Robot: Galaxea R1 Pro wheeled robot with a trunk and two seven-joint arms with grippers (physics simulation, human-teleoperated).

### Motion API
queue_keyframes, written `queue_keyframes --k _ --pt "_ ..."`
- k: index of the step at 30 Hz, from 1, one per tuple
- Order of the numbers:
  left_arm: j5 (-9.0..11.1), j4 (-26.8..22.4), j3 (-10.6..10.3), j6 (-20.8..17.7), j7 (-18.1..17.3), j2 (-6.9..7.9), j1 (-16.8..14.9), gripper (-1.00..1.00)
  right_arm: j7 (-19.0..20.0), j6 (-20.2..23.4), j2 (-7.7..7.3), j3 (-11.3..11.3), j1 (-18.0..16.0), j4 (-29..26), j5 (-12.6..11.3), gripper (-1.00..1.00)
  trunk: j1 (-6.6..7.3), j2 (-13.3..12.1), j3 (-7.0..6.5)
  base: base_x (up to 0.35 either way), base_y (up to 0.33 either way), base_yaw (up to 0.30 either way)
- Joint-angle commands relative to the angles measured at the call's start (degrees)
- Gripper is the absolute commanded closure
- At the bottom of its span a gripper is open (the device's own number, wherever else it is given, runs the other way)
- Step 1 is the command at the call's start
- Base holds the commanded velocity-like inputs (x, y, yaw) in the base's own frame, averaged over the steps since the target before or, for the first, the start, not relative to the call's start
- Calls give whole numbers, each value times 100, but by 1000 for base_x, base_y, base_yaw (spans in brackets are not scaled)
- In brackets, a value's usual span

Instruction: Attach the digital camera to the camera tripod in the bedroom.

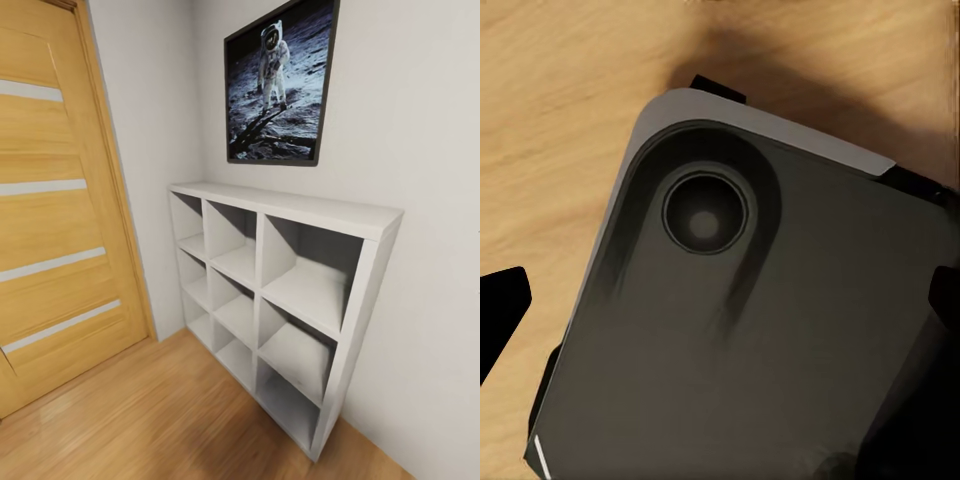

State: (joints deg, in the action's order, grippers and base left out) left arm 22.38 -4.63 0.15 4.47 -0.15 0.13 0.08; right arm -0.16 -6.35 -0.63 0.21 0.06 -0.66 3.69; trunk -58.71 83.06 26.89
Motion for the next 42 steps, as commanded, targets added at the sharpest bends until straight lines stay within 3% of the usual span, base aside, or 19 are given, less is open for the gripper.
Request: queue_keyframes --k 1,28,42 --pt "30 -4 -2 10 0 -1 1 -100 -2 -9 0 0 1 -4 38 -100 -1 2 4 150 -201 0" --pt "47 -4 5 19 15 -4 1 -100 -2 -7 58 -21 -4 -4 36 -100 -1 2 4 159 -192 3" --pt "47 -12 15 19 15 5 1 -100 0 -7 22 -24 0 -4 35 -100 -1 2 4 4 -5 242"
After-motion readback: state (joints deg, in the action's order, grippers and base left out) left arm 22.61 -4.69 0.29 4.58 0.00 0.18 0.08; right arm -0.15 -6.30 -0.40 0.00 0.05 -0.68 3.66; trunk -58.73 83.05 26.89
